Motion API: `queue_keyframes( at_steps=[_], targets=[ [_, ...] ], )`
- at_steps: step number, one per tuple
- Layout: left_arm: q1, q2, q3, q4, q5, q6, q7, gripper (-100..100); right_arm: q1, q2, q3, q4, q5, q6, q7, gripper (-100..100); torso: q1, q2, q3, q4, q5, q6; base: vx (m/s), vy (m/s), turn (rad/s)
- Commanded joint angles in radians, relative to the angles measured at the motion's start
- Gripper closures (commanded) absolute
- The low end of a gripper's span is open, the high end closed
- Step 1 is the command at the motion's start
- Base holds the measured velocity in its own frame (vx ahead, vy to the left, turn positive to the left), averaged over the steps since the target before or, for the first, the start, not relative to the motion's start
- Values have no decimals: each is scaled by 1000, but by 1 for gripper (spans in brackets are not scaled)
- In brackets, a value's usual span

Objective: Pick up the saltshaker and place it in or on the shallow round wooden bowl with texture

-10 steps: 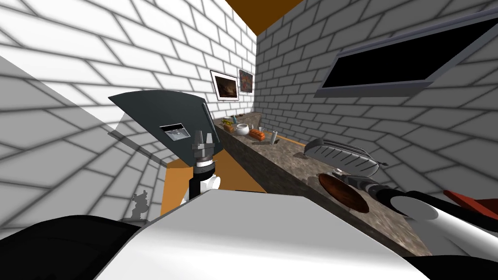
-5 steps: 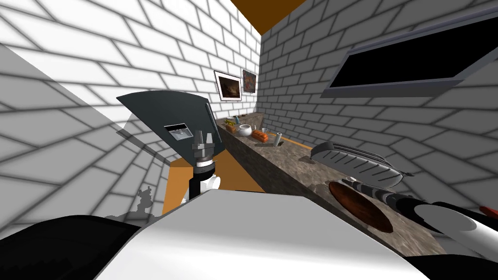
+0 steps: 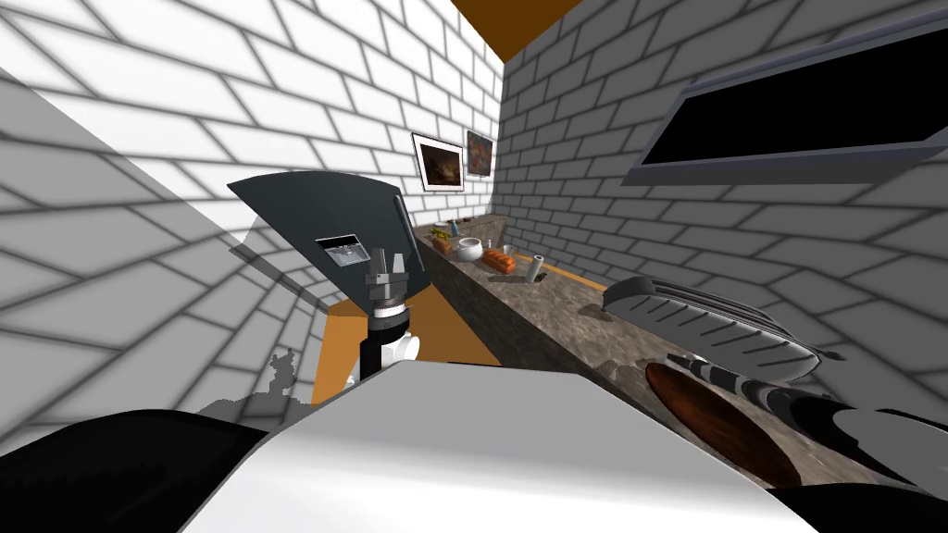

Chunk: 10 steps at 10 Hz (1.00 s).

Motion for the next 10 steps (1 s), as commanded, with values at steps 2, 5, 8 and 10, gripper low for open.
queue_keyframes(
  at_steps=[2,5,8,10],
  targets=[
    [0,0,0,0,0,0,0,0,12,-12,-8,71,-50,52,-43,-100,0,0,0,0,0,0,75,-1,75],
    [0,0,0,0,0,0,0,0,28,-23,-14,137,-86,96,-98,-100,-1,-2,-1,0,0,0,92,-12,74],
    [0,0,0,0,0,0,0,0,27,-23,-13,142,-88,98,-101,0,0,3,2,1,0,0,15,-5,10],
    [0,0,0,0,0,0,0,0,-4,20,2,165,-61,81,-78,-100,-1,5,3,1,0,0,-10,-12,35]
  ],
)
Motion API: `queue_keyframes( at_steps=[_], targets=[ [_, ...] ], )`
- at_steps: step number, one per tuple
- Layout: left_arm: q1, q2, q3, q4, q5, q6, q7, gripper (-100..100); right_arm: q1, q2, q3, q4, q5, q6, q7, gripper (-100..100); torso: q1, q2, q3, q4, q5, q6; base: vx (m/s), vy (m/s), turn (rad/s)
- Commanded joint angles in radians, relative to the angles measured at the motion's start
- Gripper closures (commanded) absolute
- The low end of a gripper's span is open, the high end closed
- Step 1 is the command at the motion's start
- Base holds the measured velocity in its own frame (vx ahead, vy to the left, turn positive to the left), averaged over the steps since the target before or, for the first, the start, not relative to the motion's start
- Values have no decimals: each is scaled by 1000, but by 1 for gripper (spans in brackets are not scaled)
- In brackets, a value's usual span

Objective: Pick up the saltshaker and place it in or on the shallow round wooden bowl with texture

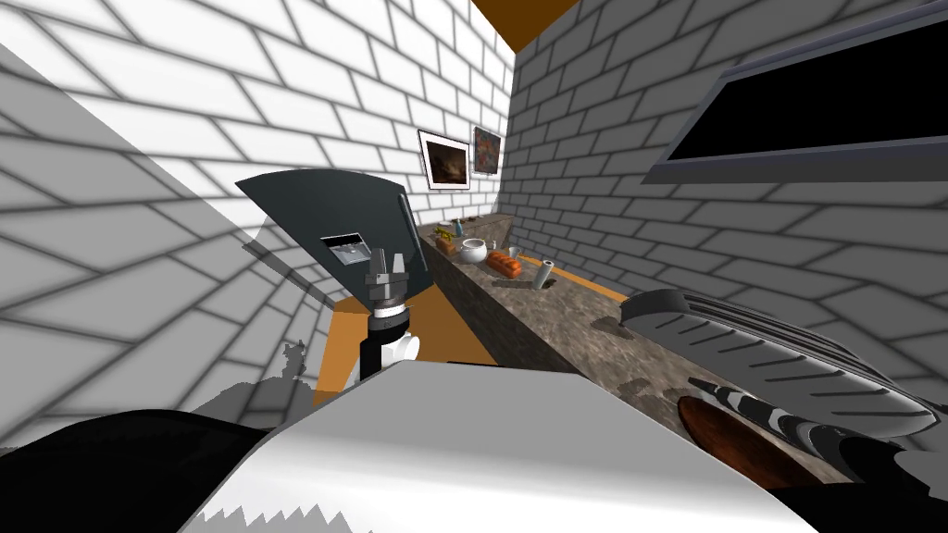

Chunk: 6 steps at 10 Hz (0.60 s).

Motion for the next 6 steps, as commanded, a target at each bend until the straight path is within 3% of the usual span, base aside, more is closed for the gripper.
queue_keyframes(
  at_steps=[1,2,6],
  targets=[
    [0,0,0,0,0,0,0,0,0,0,0,0,0,0,0,-100,0,0,0,0,0,0,-6,-6,14],
    [0,0,0,0,0,0,0,0,-1,2,2,-1,2,-3,-1,100,0,0,0,0,0,0,0,0,0],
    [0,0,0,0,0,0,0,0,-1,2,1,-1,2,-3,-1,100,1,-1,-1,0,0,0,0,0,0]
  ],
)
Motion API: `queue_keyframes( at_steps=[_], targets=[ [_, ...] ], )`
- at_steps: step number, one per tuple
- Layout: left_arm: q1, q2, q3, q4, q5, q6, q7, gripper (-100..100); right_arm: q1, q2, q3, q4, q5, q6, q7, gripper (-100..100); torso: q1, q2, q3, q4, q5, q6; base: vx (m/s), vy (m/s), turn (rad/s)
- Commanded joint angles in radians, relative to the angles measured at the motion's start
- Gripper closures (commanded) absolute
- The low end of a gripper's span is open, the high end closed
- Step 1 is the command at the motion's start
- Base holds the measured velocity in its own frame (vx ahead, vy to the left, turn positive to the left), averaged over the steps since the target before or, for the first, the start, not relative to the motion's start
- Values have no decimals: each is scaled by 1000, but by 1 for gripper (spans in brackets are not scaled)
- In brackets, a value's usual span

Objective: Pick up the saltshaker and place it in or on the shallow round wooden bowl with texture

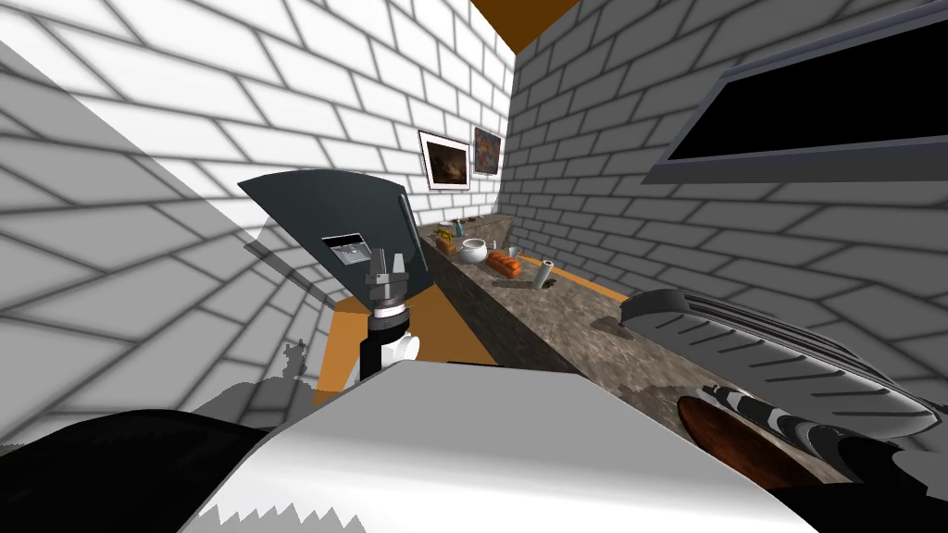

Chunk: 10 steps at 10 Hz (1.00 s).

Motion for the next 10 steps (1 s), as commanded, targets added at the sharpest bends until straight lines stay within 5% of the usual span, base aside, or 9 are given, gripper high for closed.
queue_keyframes(
  at_steps=[1,2,3,4,5,10],
  targets=[
    [0,0,0,0,0,0,0,0,0,0,0,0,0,0,0,0,0,0,0,0,0,0,0,0,0],
    [0,0,0,0,0,0,0,0,16,-31,-11,-6,-23,15,-8,100,0,0,0,0,0,0,11,7,-42],
    [0,0,0,0,0,0,0,0,6,-17,-2,-3,-10,6,-6,100,1,0,0,0,1,0,3,5,-12],
    [0,0,0,0,0,0,0,0,7,-20,-3,-4,-11,7,-8,0,1,0,0,0,0,0,0,0,0],
    [0,0,0,0,0,0,0,0,-21,8,-7,-29,-13,-13,25,100,0,0,0,0,0,0,-95,-9,27],
    [0,0,0,0,0,0,0,0,-99,91,-26,-110,-16,-79,119,100,-1,13,8,3,0,0,-174,-15,16]
  ],
)
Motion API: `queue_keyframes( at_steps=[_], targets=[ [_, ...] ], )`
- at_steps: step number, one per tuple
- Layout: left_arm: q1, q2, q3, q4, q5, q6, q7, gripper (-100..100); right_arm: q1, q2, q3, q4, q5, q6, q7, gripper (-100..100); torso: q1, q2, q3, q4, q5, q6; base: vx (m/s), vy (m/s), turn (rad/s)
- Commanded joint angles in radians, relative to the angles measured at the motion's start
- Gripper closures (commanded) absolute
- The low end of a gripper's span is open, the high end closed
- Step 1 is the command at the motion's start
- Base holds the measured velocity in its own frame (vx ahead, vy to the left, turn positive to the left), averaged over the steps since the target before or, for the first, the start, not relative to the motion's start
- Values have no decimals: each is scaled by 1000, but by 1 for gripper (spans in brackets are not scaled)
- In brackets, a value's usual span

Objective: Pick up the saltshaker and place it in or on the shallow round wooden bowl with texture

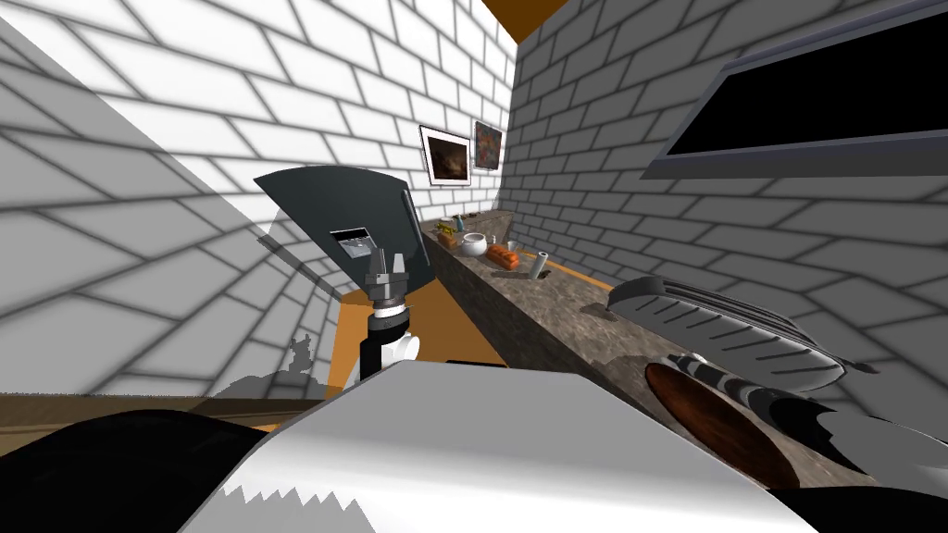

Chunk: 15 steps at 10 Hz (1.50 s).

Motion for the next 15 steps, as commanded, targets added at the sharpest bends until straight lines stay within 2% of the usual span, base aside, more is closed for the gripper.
queue_keyframes(
  at_steps=[1,3,10,14,15],
  targets=[
    [0,0,0,0,0,0,0,0,-12,15,-6,-6,-7,-9,28,100,0,0,0,0,0,0,-126,-5,15],
    [0,0,0,0,0,0,0,0,-51,57,-16,-50,-8,-42,74,100,0,-4,-2,-1,0,0,-139,-25,1],
    [0,0,0,0,0,0,0,0,-203,224,-42,-202,-7,-158,248,100,-1,5,3,1,0,0,-220,-35,34],
    [0,0,0,0,0,0,0,0,-295,326,-31,-261,0,-205,355,100,-6,6,4,2,0,1,-226,-107,96],
    [0,0,0,0,0,0,0,0,-295,326,-31,-261,0,-205,355,100,-6,5,3,1,-1,1,-124,-86,62]
  ],
)
